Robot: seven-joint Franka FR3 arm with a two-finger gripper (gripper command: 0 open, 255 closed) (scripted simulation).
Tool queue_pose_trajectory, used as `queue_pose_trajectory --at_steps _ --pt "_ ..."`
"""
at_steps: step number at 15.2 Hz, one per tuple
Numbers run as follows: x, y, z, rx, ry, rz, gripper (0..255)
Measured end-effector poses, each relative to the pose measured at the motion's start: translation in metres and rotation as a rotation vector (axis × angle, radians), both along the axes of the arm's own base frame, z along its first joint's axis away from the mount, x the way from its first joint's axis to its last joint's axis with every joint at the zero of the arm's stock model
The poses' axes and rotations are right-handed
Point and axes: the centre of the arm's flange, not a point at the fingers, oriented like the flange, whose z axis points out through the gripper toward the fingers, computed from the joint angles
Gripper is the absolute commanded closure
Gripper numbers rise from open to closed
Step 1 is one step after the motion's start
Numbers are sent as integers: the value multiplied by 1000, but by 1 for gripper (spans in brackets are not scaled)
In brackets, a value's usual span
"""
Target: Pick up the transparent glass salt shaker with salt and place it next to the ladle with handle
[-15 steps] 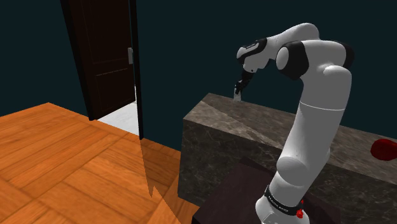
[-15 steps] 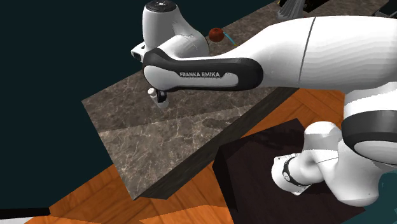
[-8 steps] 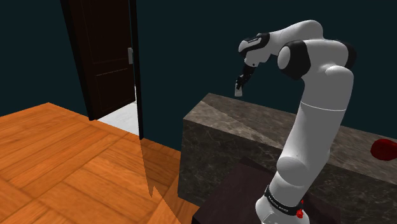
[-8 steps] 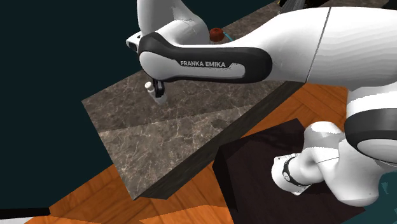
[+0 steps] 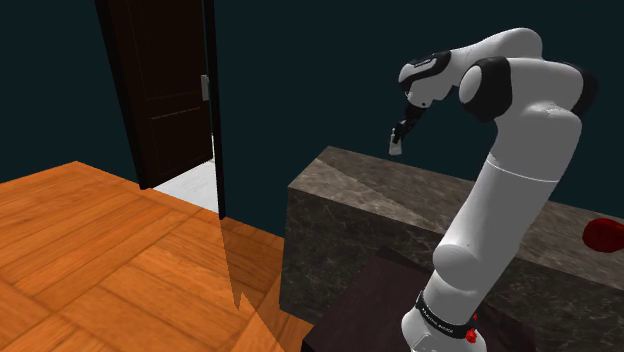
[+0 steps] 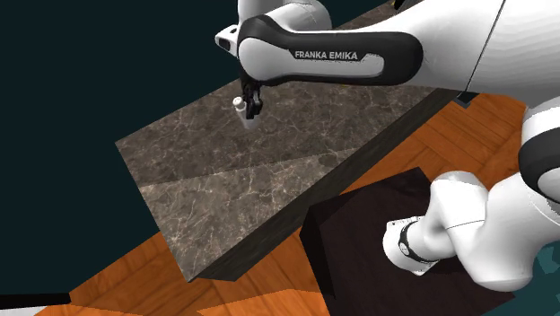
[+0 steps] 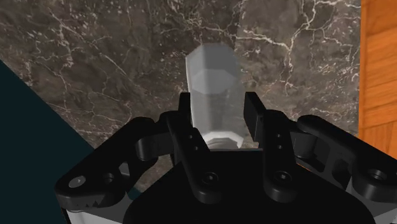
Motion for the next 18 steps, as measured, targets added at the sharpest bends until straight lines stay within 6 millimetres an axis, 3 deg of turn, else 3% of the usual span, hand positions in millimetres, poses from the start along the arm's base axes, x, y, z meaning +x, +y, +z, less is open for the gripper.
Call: queue_pose_trajectory --at_steps 18 --pt "-229 -71 -3 1 0 0 255"
